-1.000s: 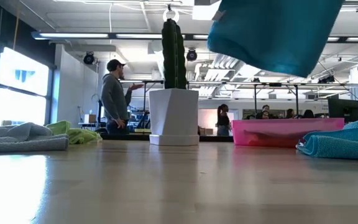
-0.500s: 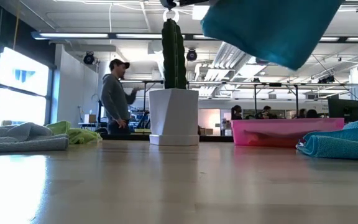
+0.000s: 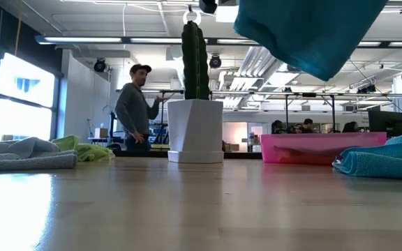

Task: Fold microfiber towels
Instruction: Put the blue microfiber towel into the red bin

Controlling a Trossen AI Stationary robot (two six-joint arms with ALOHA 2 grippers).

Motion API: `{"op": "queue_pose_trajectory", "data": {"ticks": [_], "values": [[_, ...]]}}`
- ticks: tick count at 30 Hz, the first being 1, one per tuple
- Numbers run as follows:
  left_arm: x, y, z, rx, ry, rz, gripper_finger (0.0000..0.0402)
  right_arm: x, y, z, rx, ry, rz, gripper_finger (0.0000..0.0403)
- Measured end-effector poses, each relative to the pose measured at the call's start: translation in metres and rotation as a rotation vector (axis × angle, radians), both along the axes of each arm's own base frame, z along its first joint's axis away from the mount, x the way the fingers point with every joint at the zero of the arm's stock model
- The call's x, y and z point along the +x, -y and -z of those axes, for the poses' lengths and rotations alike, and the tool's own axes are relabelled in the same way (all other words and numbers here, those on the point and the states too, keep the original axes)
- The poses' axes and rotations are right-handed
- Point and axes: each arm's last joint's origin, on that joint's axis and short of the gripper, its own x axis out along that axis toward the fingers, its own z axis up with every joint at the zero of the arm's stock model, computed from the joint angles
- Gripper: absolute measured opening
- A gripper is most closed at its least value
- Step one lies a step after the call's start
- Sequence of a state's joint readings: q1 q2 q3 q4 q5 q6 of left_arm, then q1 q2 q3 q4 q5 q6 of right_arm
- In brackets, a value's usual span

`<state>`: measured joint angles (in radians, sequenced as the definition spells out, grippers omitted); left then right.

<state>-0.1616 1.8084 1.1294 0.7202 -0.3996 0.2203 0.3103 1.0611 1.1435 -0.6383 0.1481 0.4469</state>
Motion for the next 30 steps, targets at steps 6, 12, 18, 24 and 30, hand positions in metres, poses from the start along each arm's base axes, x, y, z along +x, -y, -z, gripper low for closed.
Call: {"op": "queue_pose_trajectory", "data": {"ticks": [6, 12, 18, 24, 30], "values": [[0.001, -0.002, 0.0, -0.034, 0.008, 0.045, 0.0028, 0.0, 0.0, 0.0, -0.016, 0.002, -0.009, 0.0], [0.002, -0.009, 0.002, -0.128, 0.005, 0.037, 0.0012, 0.0, 0.0, 0.0, -0.086, 0.007, -0.046, 0.0021], [-0.001, -0.011, 0.015, -0.282, -0.131, 0.024, 0.0004, -0.004, 0.003, 0.006, -0.225, -0.049, -0.076, 0.0112], [-0.018, -0.011, 0.016, -0.475, -0.321, 0.013, 0.0002, -0.009, 0.006, 0.035, -0.285, -0.203, -0.026, 0.0154], [-0.038, -0.014, 0.0, -0.526, -0.413, 0.022, 0.0001, -0.001, -0.007, 0.082, -0.25, -0.144, -0.057, 0.0155]]}}
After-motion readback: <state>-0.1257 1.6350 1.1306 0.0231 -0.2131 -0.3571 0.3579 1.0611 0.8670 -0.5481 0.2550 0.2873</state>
